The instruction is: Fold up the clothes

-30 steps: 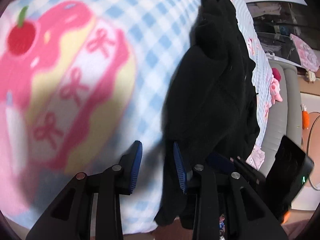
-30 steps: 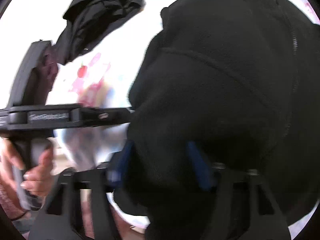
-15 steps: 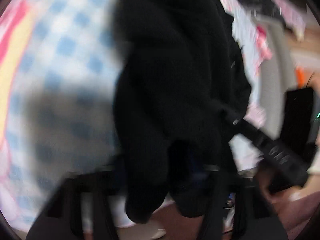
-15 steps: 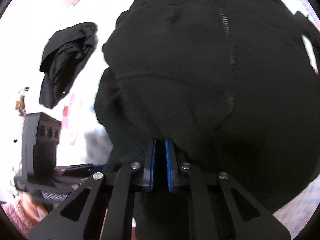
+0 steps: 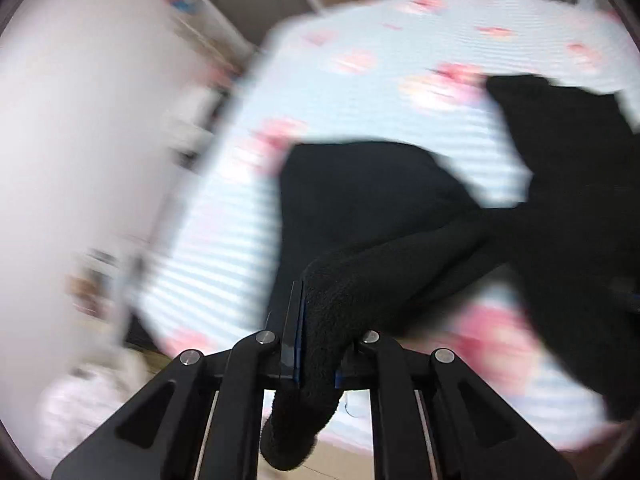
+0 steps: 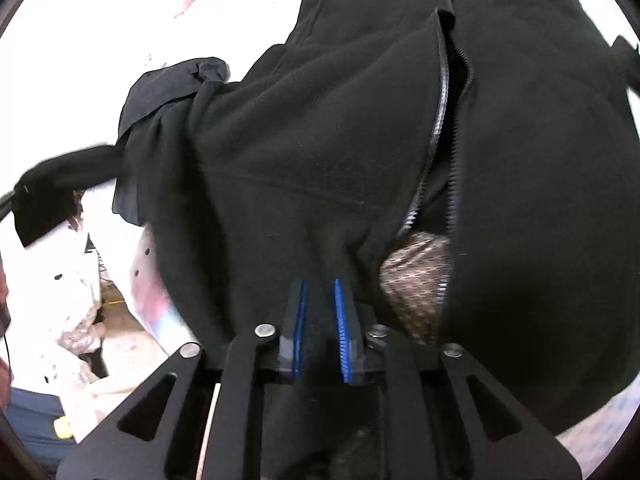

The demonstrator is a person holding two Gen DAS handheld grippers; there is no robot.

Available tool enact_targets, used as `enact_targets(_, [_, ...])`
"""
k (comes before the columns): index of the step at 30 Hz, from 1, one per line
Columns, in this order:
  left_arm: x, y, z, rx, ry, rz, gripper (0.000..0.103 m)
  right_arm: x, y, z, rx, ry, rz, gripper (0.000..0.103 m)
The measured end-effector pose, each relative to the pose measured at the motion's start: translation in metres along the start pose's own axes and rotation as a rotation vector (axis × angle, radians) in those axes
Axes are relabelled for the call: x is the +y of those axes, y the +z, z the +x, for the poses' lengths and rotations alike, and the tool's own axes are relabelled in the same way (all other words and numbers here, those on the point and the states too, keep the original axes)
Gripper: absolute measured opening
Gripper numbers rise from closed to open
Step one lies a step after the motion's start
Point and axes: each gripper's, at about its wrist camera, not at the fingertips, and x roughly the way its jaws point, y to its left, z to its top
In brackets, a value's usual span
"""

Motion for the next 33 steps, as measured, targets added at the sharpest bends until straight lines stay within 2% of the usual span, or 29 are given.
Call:
enact_targets(2, [0.000, 0.000, 0.011, -0.016, 0.103, 0.016, 0.012, 0.001, 0.001, 0.009, 0.019, -0.005, 0.018, 0.016])
enact_targets(4, [-0.009, -0.008, 0.028, -0.012, 0.171, 0.040, 0.017, 0.001, 0.001, 0.020, 0.043, -0.041, 0.032, 0.016])
enact_targets(6, [-0.023, -0.020, 0.058, 0.055, 0.223, 0.055, 0.038, 0.001, 0.000, 0.024, 0.055, -0.038, 0.047, 0.017])
enact_targets(7, [-0.022, -0.029, 0.080, 0.125, 0.201, 0.030, 0.047, 0.001, 0.000, 0.025, 0.059, -0.036, 0.052, 0.019])
enact_targets(9, [-0.005, -0.046, 0.116, 0.251, 0.082, -0.094, 0.047, 0.002, 0.001, 0.027, 0.065, -0.037, 0.048, 0.021])
enact_targets(10, [0.000, -0.051, 0.120, 0.276, 0.022, -0.166, 0.047, 0.003, 0.002, 0.026, 0.066, -0.033, 0.041, 0.021])
enact_targets(14, [0.006, -0.068, 0.092, 0.235, -0.201, -0.453, 0.047, 0.008, 0.006, 0.015, 0.050, -0.034, -0.002, 0.022])
enact_targets(16, [-0.004, -0.080, 0.070, 0.213, -0.267, -0.534, 0.045, 0.006, 0.001, 0.003, 0.043, -0.021, -0.020, 0.024])
enact_targets(17, [-0.014, -0.081, 0.062, 0.204, -0.343, -0.564, 0.046, 0.009, 0.004, 0.002, 0.041, -0.015, -0.030, 0.026])
enact_targets(18, [-0.025, -0.085, 0.055, 0.206, -0.431, -0.581, 0.047, 0.012, 0.008, 0.003, 0.038, -0.020, -0.037, 0.026])
enact_targets(20, [-0.064, -0.087, 0.053, 0.259, -0.645, -0.565, 0.049, 0.015, 0.011, 0.005, 0.039, -0.029, -0.036, 0.027])
enact_targets(24, [-0.161, -0.090, 0.076, 0.406, -0.851, -0.474, 0.058, 0.016, 0.024, 0.008, 0.000, -0.096, 0.004, 0.028])
enact_targets(27, [-0.208, -0.094, 0.092, 0.495, -0.937, -0.495, 0.059, -0.005, 0.026, -0.006, -0.076, -0.179, 0.052, 0.036])
enact_targets(28, [-0.216, -0.095, 0.093, 0.497, -0.939, -0.505, 0.059, -0.014, 0.028, -0.011, -0.097, -0.202, 0.075, 0.045])
enact_targets(29, [-0.220, -0.094, 0.092, 0.476, -0.910, -0.503, 0.059, -0.023, 0.029, -0.015, -0.119, -0.225, 0.097, 0.053])
enact_targets(30, [-0.223, -0.094, 0.090, 0.454, -0.857, -0.487, 0.058, -0.031, 0.030, -0.017, -0.135, -0.228, 0.120, 0.054])
enact_targets(31, [-0.223, -0.094, 0.092, 0.447, -0.747, -0.454, 0.052, -0.039, 0.031, -0.017, -0.143, -0.214, 0.139, 0.055])
enact_targets(32, [-0.217, -0.098, 0.097, 0.475, -0.644, -0.450, 0.045, -0.048, 0.033, -0.013, -0.136, -0.186, 0.159, 0.055])
enact_targets(33, [-0.208, -0.107, 0.104, 0.516, -0.599, -0.486, 0.046, -0.052, 0.036, -0.010, -0.125, -0.168, 0.169, 0.055])
